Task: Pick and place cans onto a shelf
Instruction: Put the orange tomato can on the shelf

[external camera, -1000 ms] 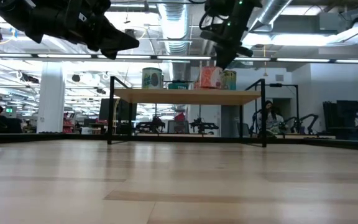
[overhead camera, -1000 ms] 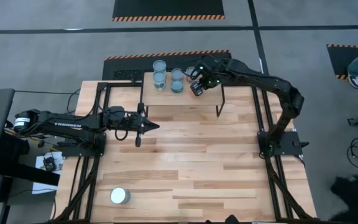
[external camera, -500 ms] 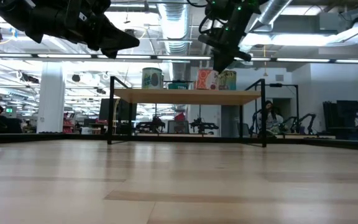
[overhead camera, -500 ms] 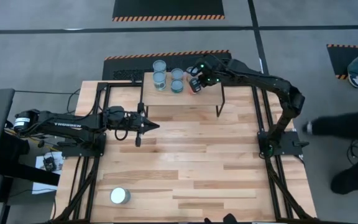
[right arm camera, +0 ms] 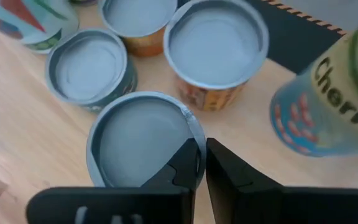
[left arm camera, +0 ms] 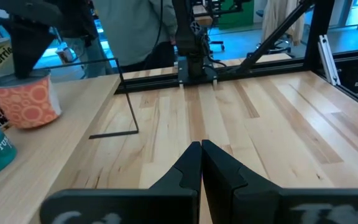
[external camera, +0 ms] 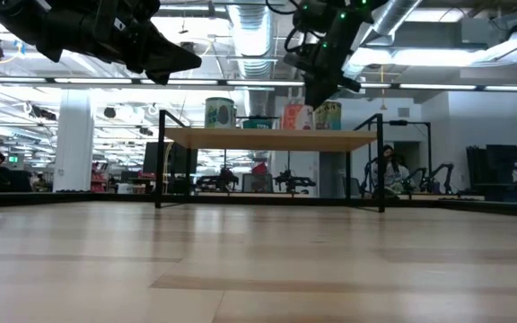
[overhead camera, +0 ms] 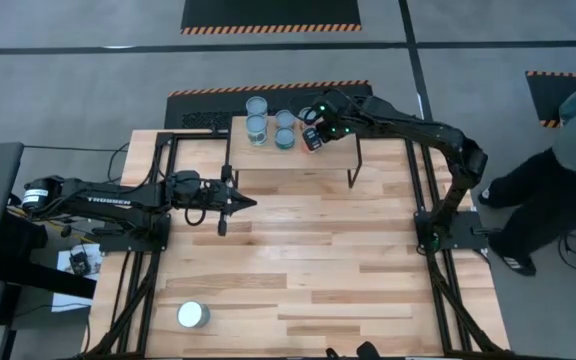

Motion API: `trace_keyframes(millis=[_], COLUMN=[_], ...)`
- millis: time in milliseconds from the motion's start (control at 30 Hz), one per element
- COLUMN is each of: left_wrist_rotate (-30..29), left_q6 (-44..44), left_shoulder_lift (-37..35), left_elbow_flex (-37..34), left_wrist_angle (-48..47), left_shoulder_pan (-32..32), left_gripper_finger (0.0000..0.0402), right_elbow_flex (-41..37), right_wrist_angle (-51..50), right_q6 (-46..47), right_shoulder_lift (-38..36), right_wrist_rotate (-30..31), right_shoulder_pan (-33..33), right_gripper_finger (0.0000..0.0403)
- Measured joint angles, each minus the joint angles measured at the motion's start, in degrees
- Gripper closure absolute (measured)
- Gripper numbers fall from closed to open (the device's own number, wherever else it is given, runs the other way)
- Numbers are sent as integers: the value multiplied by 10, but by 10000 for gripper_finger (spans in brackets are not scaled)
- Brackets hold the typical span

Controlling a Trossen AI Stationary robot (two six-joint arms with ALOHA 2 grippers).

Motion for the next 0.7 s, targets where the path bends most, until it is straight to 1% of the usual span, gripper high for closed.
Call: trace_keyframes(millis=[100,233,300,567,700], left_wrist_rotate=[0,0,0,0,0], left_q6=[0,0,0,0,0], left_shoulder_lift=[0,0,0,0,0], left_elbow_flex=[0,0,0,0,0], left_wrist_angle=[0,0,0,0,0], left_shoulder_pan=[0,0,0,0,0], left_gripper_finger=[400,400,400,400,400], right_elbow_flex=[0,0,0,0,0], right_wrist_angle=[4,11,13,21,22], right_q6=[-1,-8,-9,-29,-57], right_shoulder_lift=[0,0,0,0,-15], right_wrist_rotate=[16,20,20,21,29], right_shoulder_pan=[1,2,4,7,14], right_gripper_finger=[351,343,330,260,247])
